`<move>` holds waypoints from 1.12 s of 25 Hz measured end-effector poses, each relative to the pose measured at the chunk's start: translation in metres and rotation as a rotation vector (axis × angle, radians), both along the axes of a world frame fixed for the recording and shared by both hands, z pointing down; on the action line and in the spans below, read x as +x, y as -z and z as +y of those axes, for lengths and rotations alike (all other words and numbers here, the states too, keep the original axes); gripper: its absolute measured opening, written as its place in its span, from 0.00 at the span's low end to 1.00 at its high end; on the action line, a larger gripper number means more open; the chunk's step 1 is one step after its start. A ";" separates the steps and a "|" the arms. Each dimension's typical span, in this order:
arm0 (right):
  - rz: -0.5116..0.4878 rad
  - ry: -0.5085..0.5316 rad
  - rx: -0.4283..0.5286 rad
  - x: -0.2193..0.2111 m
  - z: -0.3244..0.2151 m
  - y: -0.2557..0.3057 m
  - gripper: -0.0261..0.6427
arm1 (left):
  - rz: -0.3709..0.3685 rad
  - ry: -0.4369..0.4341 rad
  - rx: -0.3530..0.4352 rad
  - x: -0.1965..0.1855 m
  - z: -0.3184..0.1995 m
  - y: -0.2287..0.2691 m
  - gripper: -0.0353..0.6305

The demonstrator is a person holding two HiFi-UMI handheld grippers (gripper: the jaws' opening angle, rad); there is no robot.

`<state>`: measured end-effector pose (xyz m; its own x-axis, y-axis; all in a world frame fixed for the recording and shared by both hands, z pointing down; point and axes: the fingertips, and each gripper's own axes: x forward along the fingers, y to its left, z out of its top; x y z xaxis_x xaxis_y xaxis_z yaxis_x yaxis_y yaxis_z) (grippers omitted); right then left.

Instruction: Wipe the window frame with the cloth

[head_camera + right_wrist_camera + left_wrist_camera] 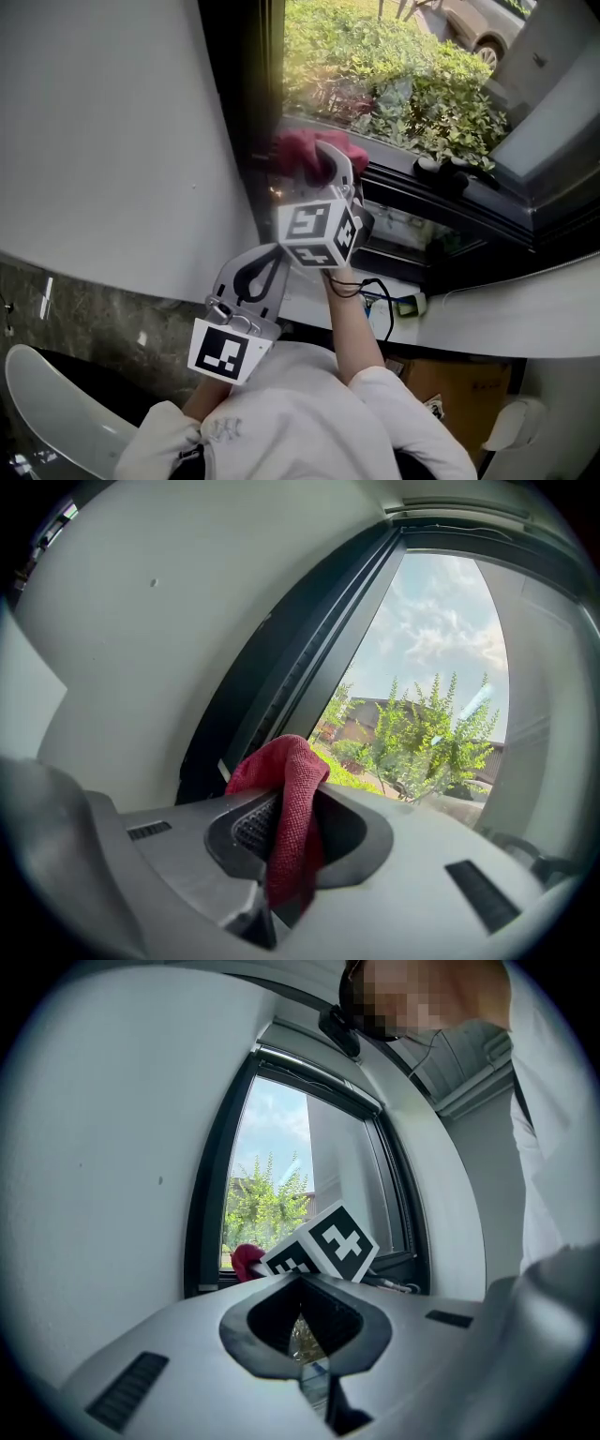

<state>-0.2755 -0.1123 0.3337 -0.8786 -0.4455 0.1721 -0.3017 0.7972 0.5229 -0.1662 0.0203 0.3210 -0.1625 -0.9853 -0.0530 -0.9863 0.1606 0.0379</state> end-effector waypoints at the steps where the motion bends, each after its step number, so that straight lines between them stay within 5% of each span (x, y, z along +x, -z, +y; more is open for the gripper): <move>1: 0.000 0.000 -0.003 0.001 -0.001 0.000 0.14 | -0.002 -0.001 -0.001 0.001 -0.001 0.000 0.07; 28: -0.053 -0.007 -0.080 0.026 -0.018 0.002 0.14 | 0.009 -0.072 -0.001 0.022 -0.021 0.006 0.07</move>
<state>-0.2495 -0.1301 0.3315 -0.8845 -0.4380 0.1607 -0.3328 0.8337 0.4407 -0.1447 -0.0008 0.3145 -0.0921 -0.9944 -0.0510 -0.9949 0.0897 0.0465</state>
